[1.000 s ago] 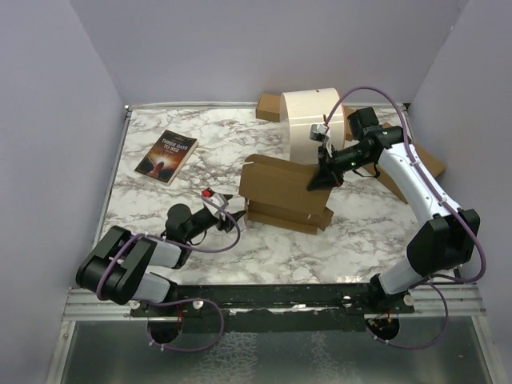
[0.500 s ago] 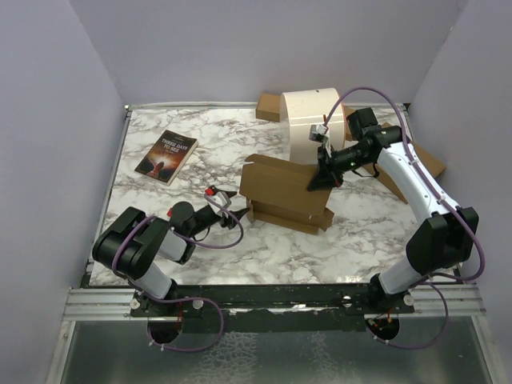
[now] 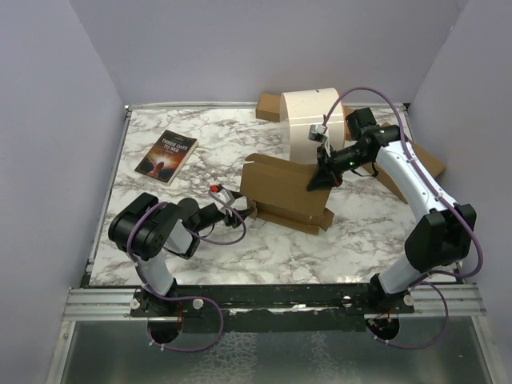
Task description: Fold the paper box
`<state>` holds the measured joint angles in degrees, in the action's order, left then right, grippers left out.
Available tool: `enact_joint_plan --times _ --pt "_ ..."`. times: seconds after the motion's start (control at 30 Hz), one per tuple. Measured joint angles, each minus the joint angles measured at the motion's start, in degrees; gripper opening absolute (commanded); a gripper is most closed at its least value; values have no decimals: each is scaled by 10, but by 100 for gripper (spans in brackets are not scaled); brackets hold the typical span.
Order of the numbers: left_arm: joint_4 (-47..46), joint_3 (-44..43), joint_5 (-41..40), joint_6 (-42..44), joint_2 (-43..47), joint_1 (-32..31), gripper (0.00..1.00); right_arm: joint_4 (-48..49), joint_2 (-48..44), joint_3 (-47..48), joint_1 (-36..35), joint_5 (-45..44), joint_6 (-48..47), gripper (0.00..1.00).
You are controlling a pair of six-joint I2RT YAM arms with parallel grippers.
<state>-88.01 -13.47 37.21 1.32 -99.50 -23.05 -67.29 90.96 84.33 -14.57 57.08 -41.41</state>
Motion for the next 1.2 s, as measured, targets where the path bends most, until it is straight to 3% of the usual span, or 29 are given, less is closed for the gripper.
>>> enact_joint_plan --times 0.27,0.57,0.8,1.07,1.13,1.2 --pt "-1 -17 2 -27 -38 -16 46 0 4 0 0 0 0 1" --pt "-2 -18 -55 -35 -60 -41 29 -2 4 0 0 1 0 1" --pt "-2 -18 -102 -40 -60 -49 1 -4 4 0 2 1 1 1" --pt "-3 -14 -144 -48 -58 -64 0 -4 4 0 2 2 4 2" --pt "-3 -8 -158 -49 -54 -71 0 -4 4 0 2 2 7 4" --pt "-3 1 -170 -49 -45 -77 0 -3 4 0 2 2 12 14"
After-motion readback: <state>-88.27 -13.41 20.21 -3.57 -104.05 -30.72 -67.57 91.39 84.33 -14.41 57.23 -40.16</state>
